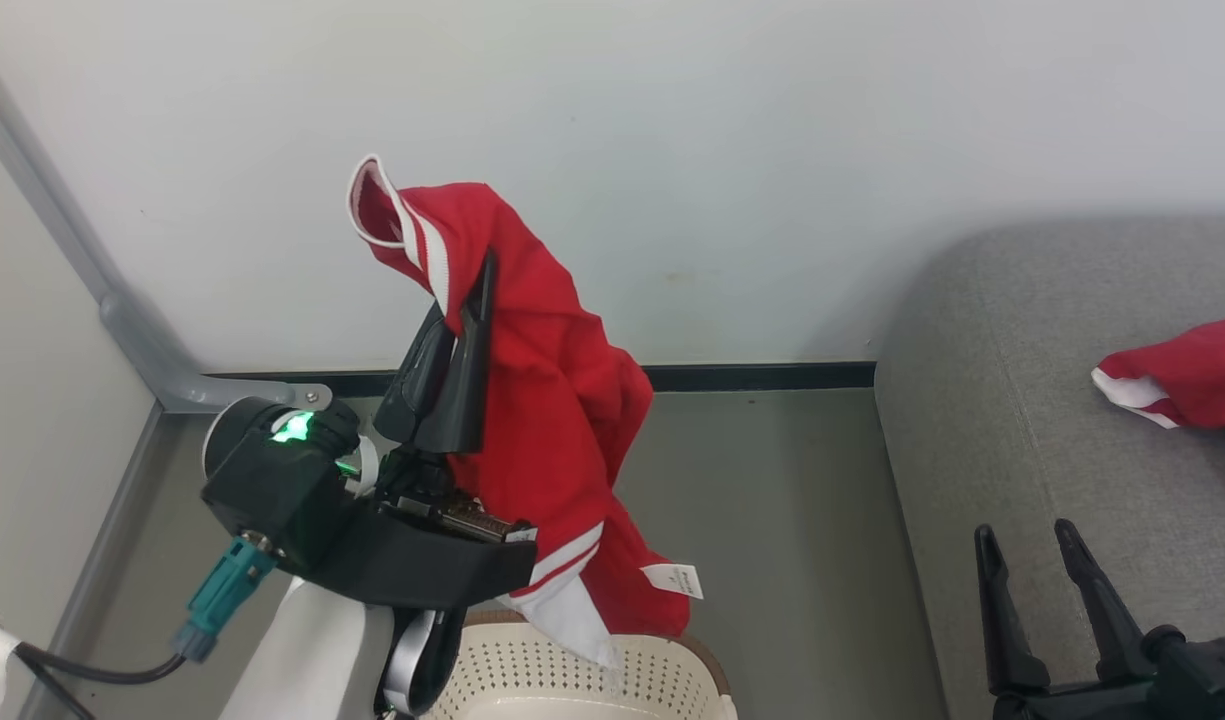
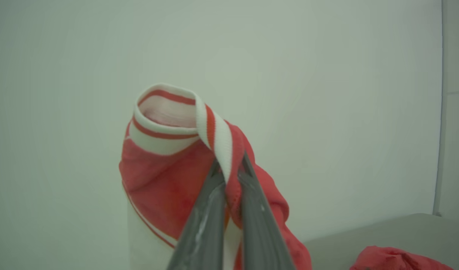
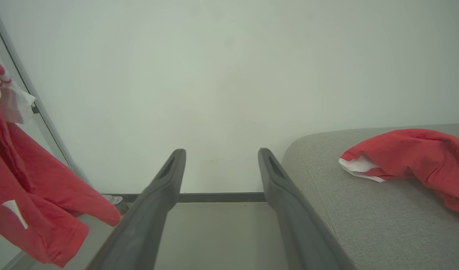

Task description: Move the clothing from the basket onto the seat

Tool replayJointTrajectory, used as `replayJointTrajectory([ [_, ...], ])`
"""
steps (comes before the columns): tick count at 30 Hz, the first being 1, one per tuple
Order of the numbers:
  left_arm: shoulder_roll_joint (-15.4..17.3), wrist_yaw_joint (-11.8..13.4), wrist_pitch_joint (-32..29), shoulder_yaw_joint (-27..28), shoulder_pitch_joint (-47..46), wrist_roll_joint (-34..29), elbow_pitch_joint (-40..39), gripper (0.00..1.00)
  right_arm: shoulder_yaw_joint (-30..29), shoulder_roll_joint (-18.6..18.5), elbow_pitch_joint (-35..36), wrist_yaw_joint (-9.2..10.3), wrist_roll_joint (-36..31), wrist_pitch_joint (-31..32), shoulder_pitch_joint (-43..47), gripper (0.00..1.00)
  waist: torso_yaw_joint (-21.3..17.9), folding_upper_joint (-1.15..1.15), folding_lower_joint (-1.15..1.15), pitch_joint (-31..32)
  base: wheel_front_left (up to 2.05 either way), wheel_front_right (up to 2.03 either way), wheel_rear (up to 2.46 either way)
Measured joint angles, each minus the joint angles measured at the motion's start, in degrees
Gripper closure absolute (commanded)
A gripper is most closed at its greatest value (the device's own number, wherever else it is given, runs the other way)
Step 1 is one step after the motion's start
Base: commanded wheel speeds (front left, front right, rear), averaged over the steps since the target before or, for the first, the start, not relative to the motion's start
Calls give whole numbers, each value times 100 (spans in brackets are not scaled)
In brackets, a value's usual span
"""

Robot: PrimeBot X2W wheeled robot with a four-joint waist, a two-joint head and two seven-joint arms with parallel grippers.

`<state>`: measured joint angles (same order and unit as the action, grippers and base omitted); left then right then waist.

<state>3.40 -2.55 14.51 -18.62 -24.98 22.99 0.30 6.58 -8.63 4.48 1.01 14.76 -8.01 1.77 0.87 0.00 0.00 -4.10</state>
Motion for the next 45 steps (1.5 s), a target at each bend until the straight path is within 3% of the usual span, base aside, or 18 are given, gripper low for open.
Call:
replayJointTrajectory([
  [12, -1, -99, -170, -413, 80, -137, -634, 100, 446, 131, 200, -121, -7, 93, -1, 0, -9, 0, 0, 7, 0, 0, 0],
  [23, -5, -108, -382, -700, 83, -135, -769, 100, 1636, 414, 269, -533, -9, 250, -42, 0, 98, 0, 0, 48, 0, 0, 0],
  [45, -20, -155, -591, -1179, 84, -90, -1087, 100, 2647, 468, -672, -742, 120, 447, -1482, 0, 459, 0, 0, 121, 0, 0, 0],
])
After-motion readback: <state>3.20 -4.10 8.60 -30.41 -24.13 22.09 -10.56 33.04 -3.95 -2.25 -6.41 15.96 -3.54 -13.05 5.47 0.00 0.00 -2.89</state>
